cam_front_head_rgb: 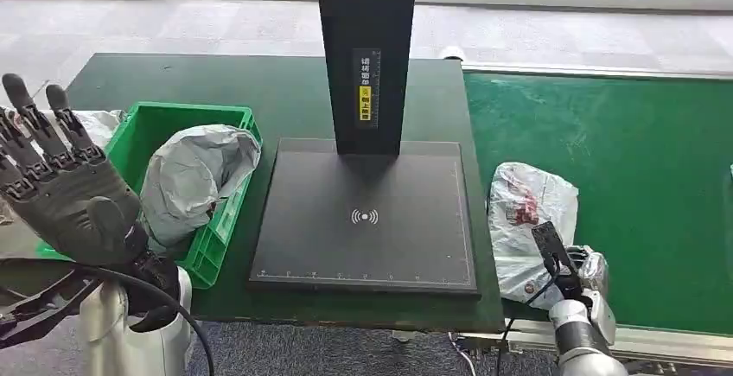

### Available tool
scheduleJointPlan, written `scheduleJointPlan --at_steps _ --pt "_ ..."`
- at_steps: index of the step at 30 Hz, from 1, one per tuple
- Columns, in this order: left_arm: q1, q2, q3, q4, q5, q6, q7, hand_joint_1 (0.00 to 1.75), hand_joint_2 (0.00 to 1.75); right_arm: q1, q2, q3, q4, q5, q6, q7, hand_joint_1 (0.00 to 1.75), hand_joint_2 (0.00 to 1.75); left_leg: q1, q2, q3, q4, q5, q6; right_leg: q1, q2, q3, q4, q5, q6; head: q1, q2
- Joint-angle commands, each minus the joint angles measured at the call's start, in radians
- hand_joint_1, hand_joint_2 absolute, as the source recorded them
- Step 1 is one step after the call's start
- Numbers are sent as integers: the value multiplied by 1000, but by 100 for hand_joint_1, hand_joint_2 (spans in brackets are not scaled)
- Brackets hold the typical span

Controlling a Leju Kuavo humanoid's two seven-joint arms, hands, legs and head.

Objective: Moved the parcel from conveyor to table for the left to box.

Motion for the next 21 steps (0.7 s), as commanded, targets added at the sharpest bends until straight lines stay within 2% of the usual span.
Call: scheduleJointPlan --at_steps 1,3,6,10,11,14,16,21 --pt "55 -17 -44 5 -8 18 3 0 175 -2 18 21 -15 -102 -65 -172 175 175 0 0 2 -2 0 0 0 0 2 -2 0 0 0 0" --pt "65 -17 -41 -5 -9 20 3 0 175 -2 53 20 -88 -187 -135 -312 175 175 0 1 2 -1 0 0 1 2 1 -1 0 0 0 0" --pt "75 -17 -37 -9 -8 21 3 0 175 29 119 46 -258 -294 -204 -445 175 175 -1 3 1 -2 0 0 0 3 0 0 0 0 0 0" --pt "75 -17 -37 -9 -8 21 3 0 175 29 119 46 -258 -294 -204 -445 175 175 0 0 1 -2 0 0 0 0 0 -1 -1 -1 0 0" --pt "75 -17 -36 -8 -9 21 3 0 175 48 141 59 -325 -330 -215 -475 175 175 0 1 2 -3 0 0 0 0 2 -2 -1 -1 0 0" --pt "69 -17 -36 -3 -11 22 3 0 175 200 193 276 -661 -520 -270 -480 175 175 0 -1 0 -2 0 0 -1 -1 0 -1 -2 -1 0 0" --pt "67 -17 -36 -1 -10 23 3 0 175 211 199 288 -685 -528 -285 -480 175 175 -1 -3 -1 -2 0 0 -1 -4 0 0 -2 -1 0 0" --pt "67 -17 -36 -1 -10 23 3 0 175 211 199 288 -685 -528 -285 -480 175 175 0 1 -1 -2 -1 0 -1 0 -1 -1 -1 -1 0 0"
